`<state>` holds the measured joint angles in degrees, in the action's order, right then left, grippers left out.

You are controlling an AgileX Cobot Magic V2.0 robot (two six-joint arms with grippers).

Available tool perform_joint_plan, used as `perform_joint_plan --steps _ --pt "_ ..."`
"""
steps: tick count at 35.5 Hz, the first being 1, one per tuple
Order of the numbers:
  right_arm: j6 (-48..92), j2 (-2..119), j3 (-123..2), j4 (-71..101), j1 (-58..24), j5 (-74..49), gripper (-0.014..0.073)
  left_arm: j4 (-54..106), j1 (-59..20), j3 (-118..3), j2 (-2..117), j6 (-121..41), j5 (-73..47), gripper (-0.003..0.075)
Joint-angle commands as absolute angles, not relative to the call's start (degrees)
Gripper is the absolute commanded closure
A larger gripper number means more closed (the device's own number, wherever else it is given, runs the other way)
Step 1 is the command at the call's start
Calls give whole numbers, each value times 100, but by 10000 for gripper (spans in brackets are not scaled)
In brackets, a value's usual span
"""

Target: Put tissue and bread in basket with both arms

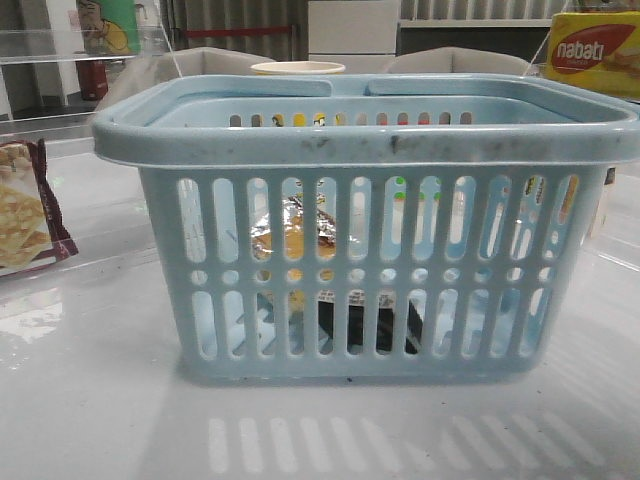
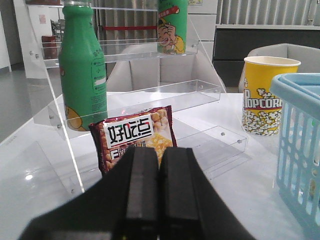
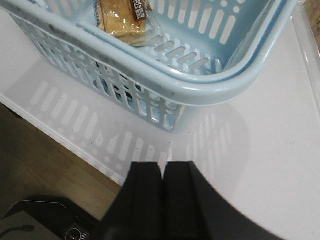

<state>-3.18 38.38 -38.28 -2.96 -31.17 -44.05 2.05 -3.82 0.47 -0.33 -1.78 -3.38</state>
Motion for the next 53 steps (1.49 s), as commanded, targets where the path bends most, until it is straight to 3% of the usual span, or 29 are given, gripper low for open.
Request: perform_joint_plan --steps 1,30,38,53 --pt "-254 3815 -3987 -390 -3113 -4063 538 260 -416 38 -136 -158 207 629" --pt "-179 3594 -3899 -463 -2901 -3987 538 260 -416 38 -136 -158 207 629" --pt "-179 2752 -3011 -390 -1967 -2718 538 260 -416 38 -136 -158 207 629" --pt "-189 575 -208 224 -175 348 538 260 -416 38 -136 -158 207 629"
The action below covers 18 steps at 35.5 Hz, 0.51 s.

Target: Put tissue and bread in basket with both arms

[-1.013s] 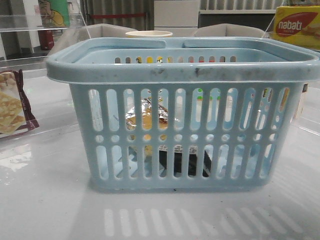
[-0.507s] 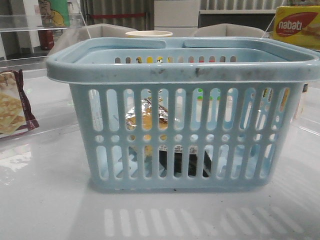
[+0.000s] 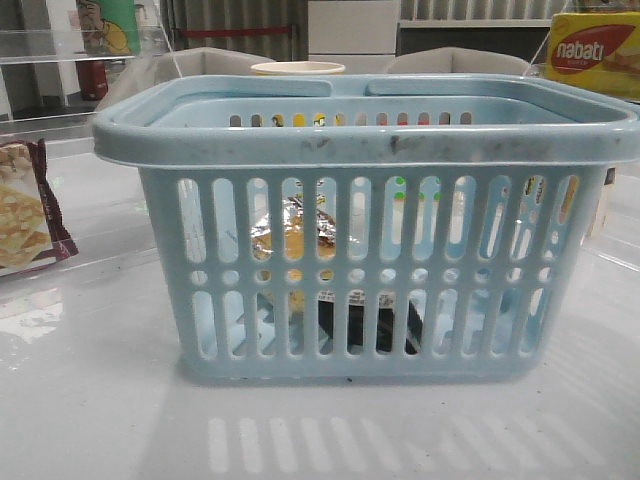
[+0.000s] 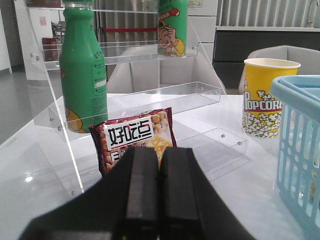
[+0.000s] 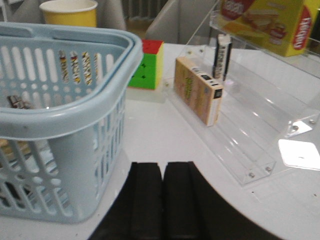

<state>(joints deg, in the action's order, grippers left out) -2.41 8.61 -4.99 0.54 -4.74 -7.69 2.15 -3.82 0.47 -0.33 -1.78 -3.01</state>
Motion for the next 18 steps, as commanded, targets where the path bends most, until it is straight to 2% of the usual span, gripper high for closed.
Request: perform_joint_plan --steps 1,8,18 --pt "-189 466 -99 278 -96 448 538 260 -416 38 -136 -158 207 629" --pt "-182 -187 170 305 118 570 538 260 -416 38 -136 -158 207 629" --pt "-171 -125 170 305 104 610 538 260 -416 38 -128 -158 207 629"
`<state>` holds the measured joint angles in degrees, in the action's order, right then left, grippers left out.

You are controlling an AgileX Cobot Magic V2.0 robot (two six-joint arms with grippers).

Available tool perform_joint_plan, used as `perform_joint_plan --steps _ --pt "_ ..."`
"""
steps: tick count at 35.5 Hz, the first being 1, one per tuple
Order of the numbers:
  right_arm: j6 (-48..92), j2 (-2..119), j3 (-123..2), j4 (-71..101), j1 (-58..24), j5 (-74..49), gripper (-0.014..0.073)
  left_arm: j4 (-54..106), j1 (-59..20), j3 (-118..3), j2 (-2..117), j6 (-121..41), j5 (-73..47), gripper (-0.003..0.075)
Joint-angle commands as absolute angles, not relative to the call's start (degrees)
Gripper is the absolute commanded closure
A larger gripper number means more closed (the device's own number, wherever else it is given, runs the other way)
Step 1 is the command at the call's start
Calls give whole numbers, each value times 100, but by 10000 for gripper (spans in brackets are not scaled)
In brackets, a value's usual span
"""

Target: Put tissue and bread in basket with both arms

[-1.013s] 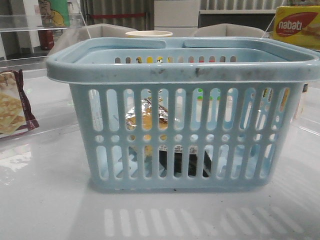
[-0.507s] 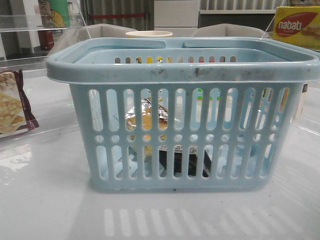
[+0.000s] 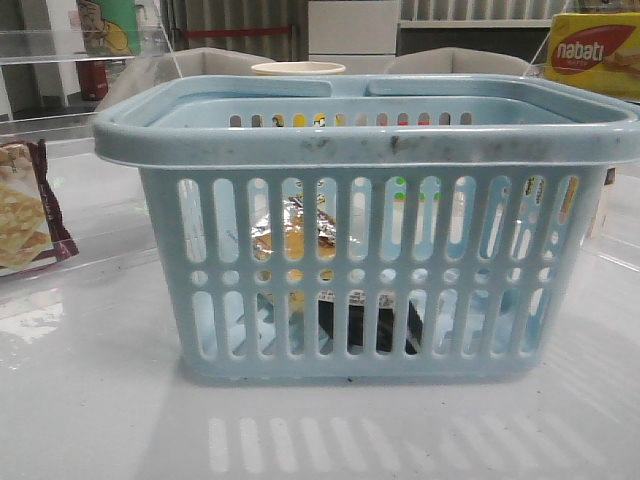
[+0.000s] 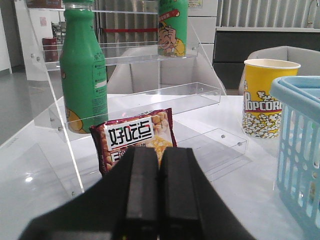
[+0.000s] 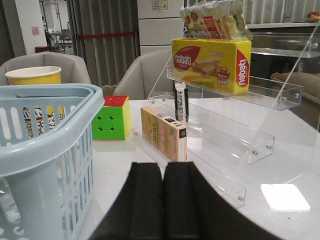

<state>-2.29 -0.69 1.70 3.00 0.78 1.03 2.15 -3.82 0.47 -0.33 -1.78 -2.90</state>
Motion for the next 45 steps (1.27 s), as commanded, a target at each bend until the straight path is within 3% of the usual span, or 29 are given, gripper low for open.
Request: perform_joint_plan --steps 1,45 --pt "-171 -125 170 305 104 610 538 260 -416 38 -128 -158 207 629" --pt "-176 -125 170 66 104 637 538 260 -416 38 -128 -158 207 629"
